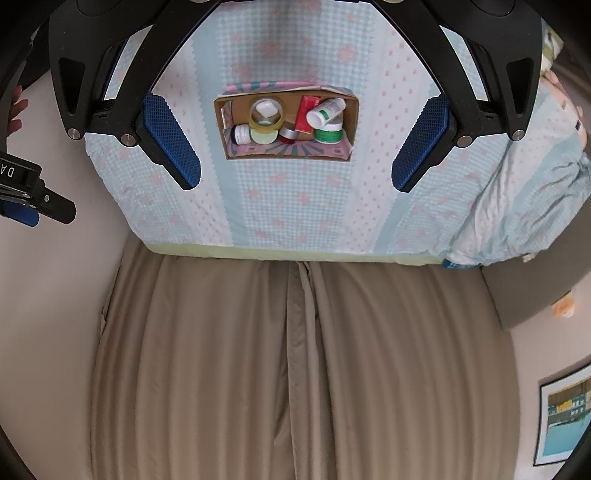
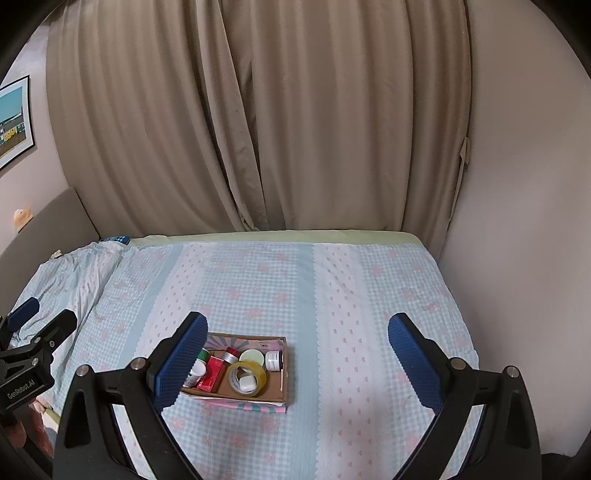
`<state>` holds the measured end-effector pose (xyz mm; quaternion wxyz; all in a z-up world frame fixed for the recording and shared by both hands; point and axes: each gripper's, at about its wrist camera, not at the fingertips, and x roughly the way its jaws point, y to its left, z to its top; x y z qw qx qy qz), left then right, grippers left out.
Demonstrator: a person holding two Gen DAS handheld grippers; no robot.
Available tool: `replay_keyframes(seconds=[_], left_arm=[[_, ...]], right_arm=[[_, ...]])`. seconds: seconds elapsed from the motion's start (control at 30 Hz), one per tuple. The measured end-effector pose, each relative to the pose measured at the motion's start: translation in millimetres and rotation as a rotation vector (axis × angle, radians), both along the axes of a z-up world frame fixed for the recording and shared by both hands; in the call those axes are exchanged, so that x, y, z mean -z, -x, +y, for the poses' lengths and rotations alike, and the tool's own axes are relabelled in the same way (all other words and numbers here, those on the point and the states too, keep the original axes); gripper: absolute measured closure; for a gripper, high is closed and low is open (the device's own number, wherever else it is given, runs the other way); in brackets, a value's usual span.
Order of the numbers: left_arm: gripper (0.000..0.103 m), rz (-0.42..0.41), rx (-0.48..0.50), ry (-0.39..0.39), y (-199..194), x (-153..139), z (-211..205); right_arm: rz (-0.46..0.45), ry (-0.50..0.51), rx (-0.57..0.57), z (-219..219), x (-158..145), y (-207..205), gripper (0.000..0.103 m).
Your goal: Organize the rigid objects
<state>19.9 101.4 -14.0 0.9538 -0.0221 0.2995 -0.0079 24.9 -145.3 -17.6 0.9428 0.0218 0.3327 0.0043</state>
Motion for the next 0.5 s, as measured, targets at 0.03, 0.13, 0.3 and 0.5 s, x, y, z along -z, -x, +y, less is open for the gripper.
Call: replay_keyframes(seconds=[0.03,0.13,0.3,0.5], left_arm=[[0.000,-0.001,-0.001,0.000,0.0,0.0,-0.2],[0.000,-0.001,-0.002,-0.001,0.2,0.0,-0.7],[0.000,-0.001,-0.007,-0.005,0.4,1.6,1.7],[0.000,-0.003,-0.010,-0.003,-1.9,1.4,6.1]], right_arm=[[0.000,-0.001,0.002,-0.1,-0.5,0.1,0.005],[0.000,-0.002,0.002,-1.1,-0.4,0.6,0.005],[-0.001,-0.005,0.010,-1.1,-1.0,1.1,0.005],[-0.001,-0.004,0.010,-0.8,-0.9,1.3,0.005]])
